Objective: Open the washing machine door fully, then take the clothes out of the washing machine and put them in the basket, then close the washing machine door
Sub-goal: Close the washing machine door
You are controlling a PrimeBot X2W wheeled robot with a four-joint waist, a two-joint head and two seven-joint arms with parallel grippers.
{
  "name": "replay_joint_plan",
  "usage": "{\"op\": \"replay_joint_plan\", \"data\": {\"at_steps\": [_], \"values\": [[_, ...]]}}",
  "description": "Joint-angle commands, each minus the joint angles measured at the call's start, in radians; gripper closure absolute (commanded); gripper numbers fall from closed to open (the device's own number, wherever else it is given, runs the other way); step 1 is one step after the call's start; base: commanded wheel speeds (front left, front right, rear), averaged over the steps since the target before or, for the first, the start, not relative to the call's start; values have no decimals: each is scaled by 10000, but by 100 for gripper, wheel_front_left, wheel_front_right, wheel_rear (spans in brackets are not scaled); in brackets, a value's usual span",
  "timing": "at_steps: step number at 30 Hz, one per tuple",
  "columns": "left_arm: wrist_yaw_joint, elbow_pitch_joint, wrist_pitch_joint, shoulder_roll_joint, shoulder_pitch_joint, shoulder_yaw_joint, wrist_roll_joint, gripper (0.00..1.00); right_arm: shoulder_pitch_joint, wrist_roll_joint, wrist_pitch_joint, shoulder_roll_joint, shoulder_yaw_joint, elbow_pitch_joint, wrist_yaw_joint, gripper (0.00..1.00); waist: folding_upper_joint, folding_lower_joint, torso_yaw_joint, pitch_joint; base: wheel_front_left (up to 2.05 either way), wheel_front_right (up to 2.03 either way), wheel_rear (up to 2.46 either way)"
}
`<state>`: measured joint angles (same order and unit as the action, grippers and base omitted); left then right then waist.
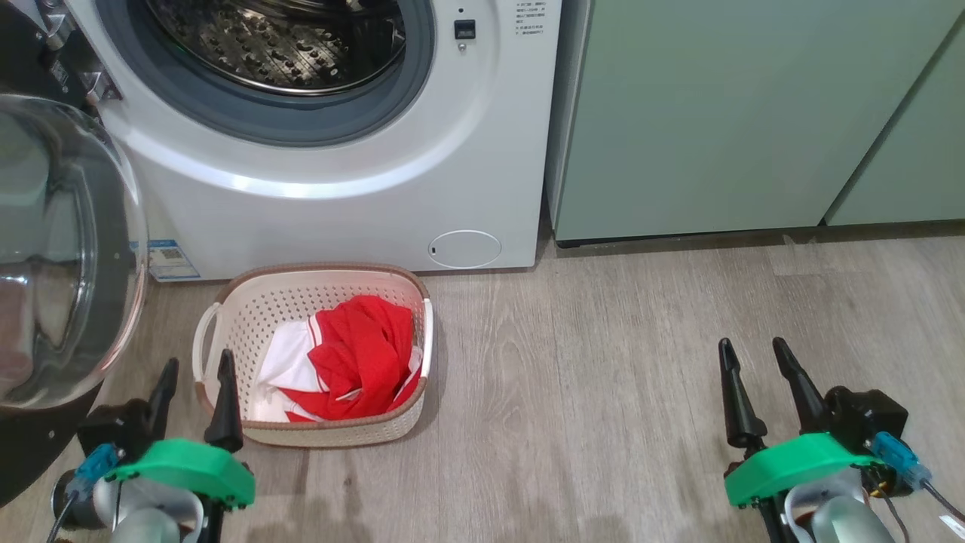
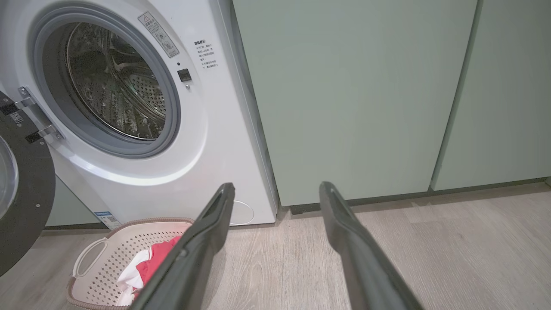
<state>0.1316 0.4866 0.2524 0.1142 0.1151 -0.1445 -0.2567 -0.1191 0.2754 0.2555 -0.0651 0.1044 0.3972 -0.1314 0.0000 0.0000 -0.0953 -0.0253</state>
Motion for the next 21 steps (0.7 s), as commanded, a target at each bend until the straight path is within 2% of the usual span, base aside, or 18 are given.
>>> {"op": "replay_joint_plan", "data": {"at_steps": [1,11,21], "values": [[-10,-338,93,156,389,-339,72,0,-167,-1,63,16,219,-289,7,0,0,0,17,7,0,0,0],[-10,-399,93,66,380,-300,170,0,-135,10,63,39,253,-267,7,0,0,0,420,113,0,0,0],[-94,-536,93,-142,418,-723,697,0,-52,37,63,80,237,-245,7,0,0,0,1948,264,0,0,0]]}}
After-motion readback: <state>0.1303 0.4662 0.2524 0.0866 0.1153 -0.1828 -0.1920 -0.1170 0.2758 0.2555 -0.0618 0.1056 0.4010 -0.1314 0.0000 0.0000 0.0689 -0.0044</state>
